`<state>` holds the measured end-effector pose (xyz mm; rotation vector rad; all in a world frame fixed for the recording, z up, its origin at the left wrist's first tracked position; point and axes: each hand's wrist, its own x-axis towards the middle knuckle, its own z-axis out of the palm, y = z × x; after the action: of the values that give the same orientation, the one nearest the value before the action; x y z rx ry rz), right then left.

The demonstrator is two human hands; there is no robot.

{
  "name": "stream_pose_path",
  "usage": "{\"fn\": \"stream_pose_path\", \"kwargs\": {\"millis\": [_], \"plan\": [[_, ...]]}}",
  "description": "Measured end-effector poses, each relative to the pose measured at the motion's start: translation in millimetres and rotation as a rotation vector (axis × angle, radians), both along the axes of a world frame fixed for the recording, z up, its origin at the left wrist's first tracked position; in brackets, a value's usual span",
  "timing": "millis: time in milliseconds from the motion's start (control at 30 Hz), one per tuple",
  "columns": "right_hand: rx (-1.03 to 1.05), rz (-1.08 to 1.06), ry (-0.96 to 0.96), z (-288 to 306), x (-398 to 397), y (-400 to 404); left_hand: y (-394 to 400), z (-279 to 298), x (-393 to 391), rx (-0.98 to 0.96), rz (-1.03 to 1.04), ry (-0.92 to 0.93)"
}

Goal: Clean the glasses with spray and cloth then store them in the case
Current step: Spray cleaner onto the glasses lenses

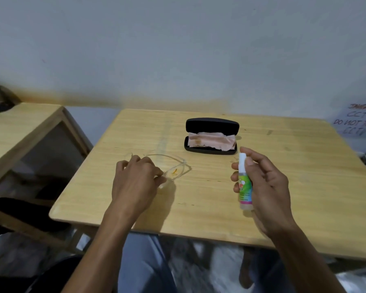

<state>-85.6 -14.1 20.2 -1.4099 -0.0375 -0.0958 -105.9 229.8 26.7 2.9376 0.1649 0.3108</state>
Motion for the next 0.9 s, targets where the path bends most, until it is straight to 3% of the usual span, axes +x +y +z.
{"fn": "stream_pose_path", "kwargs": {"millis": [100, 200, 367, 500, 667, 900], "plan": [[-0.007, 0.017, -0.008, 5, -1, -5, 0, 1, 4, 0.017, 0.017, -0.004], [-0.05, 0.035, -0.061, 13, -5, -9, -1, 7, 4, -0.17, 0.053, -0.116], [-0.065, 0.046, -0.159, 33, -11, -5, -12, 33, 0, -1.003, 0.194, -0.246], [-0.041, 0.026, -0.202, 46, -13, 0, -24, 46, 0, -1.418, 0.278, -0.21], [-0.07, 0.083, -0.283, 59, -16, 4, -35, 46, 5, -1.576, 0.296, -0.133], [-0.354, 0.051, -0.51, 67, -18, 5, -51, 52, 2, -1.589, 0.251, -0.07]]}}
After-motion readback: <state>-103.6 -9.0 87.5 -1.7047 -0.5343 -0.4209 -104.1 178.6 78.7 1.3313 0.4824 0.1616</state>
